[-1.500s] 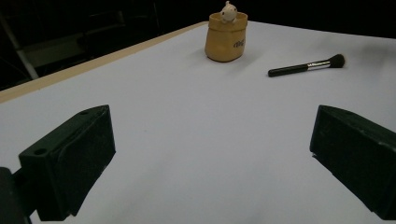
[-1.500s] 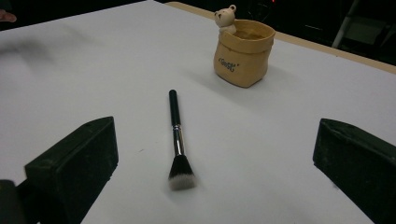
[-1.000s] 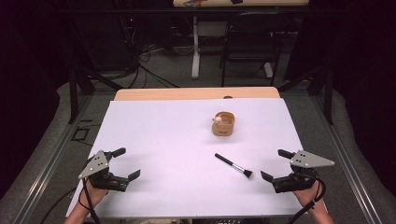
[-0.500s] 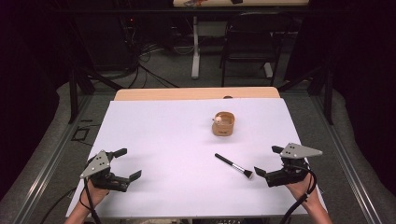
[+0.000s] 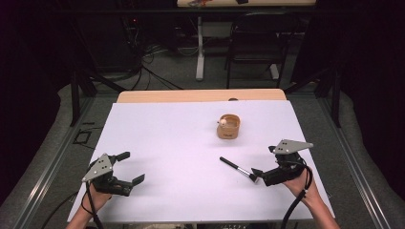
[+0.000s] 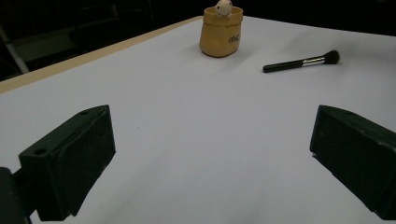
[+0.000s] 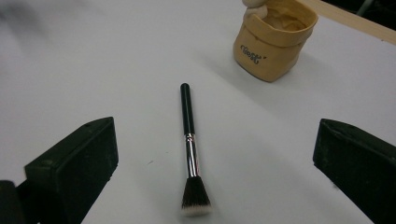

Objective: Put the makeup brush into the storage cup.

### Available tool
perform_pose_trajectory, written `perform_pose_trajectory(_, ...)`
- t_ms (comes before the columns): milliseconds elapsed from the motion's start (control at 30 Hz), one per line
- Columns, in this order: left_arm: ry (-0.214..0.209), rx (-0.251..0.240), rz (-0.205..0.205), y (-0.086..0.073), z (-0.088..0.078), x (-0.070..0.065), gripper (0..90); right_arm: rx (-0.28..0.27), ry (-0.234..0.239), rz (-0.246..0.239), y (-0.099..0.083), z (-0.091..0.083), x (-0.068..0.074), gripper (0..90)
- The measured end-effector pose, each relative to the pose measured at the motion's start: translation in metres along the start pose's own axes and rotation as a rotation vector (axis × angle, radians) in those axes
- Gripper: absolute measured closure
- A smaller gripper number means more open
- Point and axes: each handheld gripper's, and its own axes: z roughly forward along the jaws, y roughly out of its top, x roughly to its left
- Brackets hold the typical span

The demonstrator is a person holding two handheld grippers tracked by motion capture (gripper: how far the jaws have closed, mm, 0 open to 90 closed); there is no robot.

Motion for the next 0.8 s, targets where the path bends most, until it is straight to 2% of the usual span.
perform_pose_trajectory(233,-0.003,0.001,-0.001,0.000,0.000,0.000,0.3,0.055,0.016,-0.016,0.012,0.010,0.001,0.0)
perform_pose_trajectory(300,-0.003,0.000,0.000,0.000,0.000,0.000,0.3,0.086,0.024,-0.022,0.016,0.016,0.002,0.0)
perform_pose_trajectory(333,-0.018,0.001,0.001,0.000,0.000,0.001,0.3,0.097,0.025,-0.024,0.018,0.018,0.001,0.0)
perform_pose_trajectory(400,-0.007,0.001,0.001,0.000,0.000,0.000,0.3,0.106,0.028,-0.022,0.019,0.020,0.001,0.0)
perform_pose_trajectory(567,-0.008,0.001,0.000,0.000,0.000,0.000,0.3,0.179,0.043,-0.031,0.027,0.030,0.000,0.0)
perform_pose_trajectory(800,-0.010,0.004,0.002,0.000,0.000,0.000,0.3,0.248,0.056,-0.048,0.033,0.041,-0.001,0.0)
